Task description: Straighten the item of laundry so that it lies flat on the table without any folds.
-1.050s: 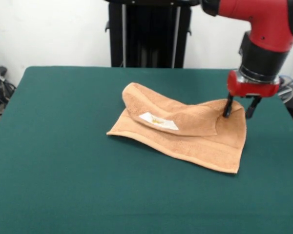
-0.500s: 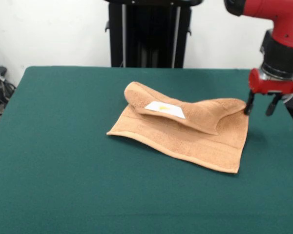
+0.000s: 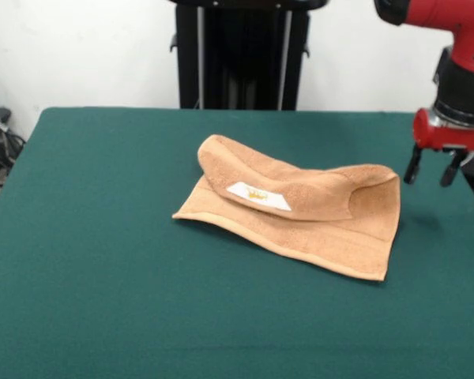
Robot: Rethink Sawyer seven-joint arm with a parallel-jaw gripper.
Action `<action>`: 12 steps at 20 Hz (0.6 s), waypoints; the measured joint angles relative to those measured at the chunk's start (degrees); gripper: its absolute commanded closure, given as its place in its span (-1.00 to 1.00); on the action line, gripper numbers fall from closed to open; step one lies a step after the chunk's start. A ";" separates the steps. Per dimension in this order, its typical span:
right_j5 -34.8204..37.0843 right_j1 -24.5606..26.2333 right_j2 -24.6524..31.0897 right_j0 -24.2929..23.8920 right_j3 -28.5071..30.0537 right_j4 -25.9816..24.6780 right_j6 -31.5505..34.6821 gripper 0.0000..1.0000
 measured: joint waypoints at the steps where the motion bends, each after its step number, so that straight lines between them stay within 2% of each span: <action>1: 0.00 -0.01 0.02 -0.15 0.00 0.00 0.00 -1.00; 12: 2.86 -0.08 -0.02 -5.52 -1.16 0.00 0.00 -1.00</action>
